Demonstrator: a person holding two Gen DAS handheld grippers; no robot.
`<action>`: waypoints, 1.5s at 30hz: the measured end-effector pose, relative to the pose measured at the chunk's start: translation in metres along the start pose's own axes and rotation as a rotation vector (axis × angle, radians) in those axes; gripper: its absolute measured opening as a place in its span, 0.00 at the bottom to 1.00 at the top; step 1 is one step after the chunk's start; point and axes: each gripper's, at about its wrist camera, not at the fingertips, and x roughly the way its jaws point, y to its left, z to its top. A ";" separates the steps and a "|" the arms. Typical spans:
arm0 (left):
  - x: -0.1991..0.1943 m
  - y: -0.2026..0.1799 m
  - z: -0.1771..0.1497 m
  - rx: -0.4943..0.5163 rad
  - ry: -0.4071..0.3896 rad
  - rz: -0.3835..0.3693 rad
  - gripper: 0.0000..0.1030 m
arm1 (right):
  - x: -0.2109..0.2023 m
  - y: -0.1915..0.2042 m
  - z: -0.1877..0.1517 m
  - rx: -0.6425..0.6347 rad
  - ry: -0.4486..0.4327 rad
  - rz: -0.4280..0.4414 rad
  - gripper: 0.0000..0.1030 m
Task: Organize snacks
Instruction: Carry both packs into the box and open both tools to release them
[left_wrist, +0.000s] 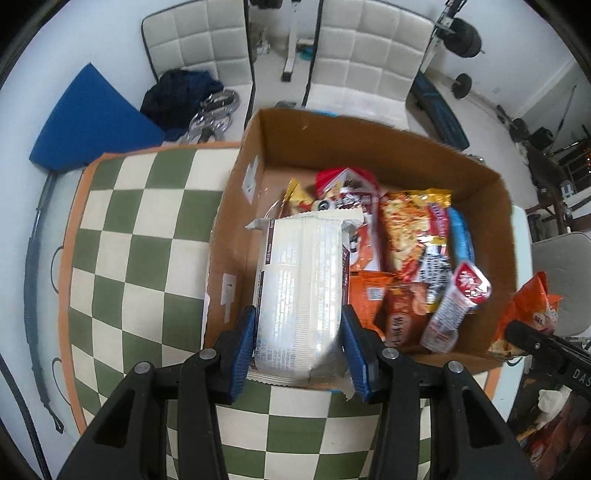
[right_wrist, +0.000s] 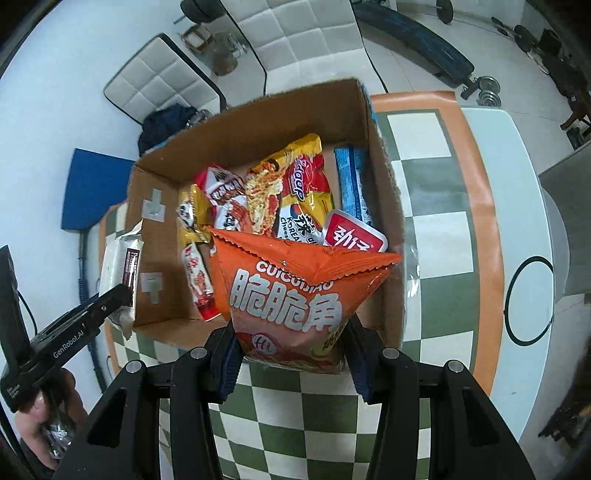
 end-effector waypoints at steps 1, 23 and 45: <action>0.006 0.001 0.001 0.000 0.012 0.004 0.41 | 0.004 0.000 0.002 0.000 0.005 -0.009 0.50; 0.044 0.015 0.004 -0.027 0.109 0.019 0.42 | 0.046 -0.002 0.015 -0.010 0.084 -0.086 0.51; 0.003 0.000 -0.005 0.032 -0.005 0.025 0.85 | 0.038 0.010 0.002 -0.007 0.063 -0.132 0.99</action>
